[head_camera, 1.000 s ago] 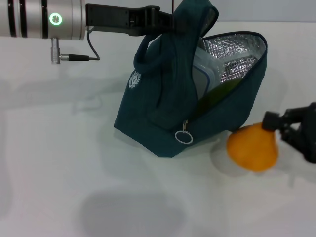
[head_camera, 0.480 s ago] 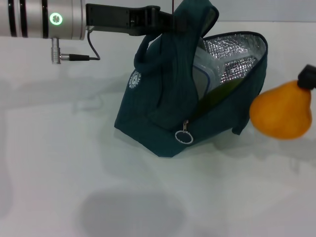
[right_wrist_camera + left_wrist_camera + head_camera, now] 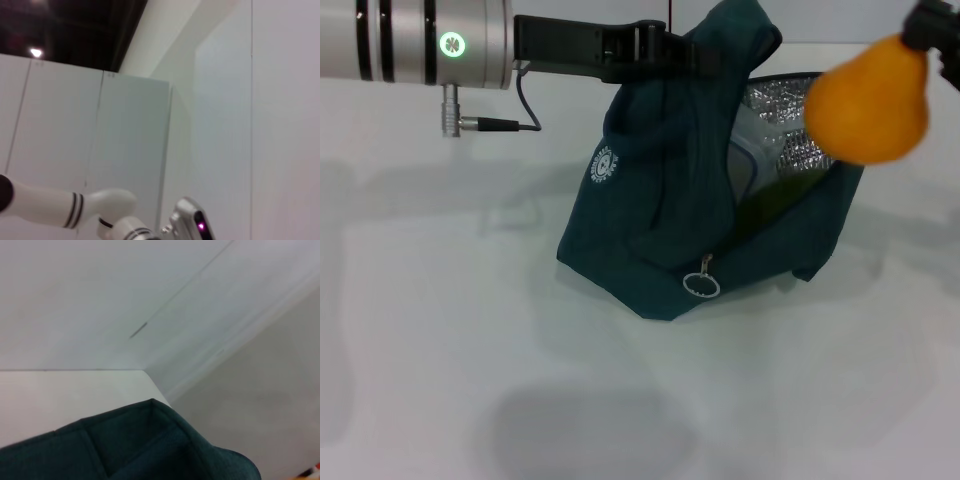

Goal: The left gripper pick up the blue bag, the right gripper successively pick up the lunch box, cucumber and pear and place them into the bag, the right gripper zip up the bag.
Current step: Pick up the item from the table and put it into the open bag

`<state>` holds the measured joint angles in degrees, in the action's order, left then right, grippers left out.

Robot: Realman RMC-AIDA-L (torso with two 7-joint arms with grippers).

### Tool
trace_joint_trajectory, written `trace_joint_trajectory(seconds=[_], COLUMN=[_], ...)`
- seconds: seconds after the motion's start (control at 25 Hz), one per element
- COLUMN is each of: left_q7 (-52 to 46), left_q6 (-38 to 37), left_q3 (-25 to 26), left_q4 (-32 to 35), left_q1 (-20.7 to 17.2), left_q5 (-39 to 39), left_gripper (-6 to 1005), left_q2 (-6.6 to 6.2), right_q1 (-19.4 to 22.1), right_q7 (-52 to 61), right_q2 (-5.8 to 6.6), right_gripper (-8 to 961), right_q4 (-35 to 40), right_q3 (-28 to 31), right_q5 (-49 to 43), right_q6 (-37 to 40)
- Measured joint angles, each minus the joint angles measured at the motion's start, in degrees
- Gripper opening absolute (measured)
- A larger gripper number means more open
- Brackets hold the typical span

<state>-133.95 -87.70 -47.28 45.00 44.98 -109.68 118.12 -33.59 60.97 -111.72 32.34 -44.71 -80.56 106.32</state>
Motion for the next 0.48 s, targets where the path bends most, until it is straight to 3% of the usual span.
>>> trace_joint_trajectory(seconds=[0.2, 0.48], left_q7=[-0.7, -1.0], left_q6=[-0.8, -1.0], left_q3=[0.0, 0.0], left_q4=[0.0, 0.0], left_q1=[0.2, 0.5], left_q5=[0.7, 1.2], left_gripper=[65, 65], left_q2=[0.14, -0.14], right_q1=[-1.6, -1.6], right_q7=[-1.6, -3.6], right_q2=[-0.92, -3.28], right_gripper=[47, 52], right_q4=[0.0, -0.5], right_q3=[-2.9, -8.0], right_q5=[-1.8, -4.8], right_q6=[-6.8, -13.5])
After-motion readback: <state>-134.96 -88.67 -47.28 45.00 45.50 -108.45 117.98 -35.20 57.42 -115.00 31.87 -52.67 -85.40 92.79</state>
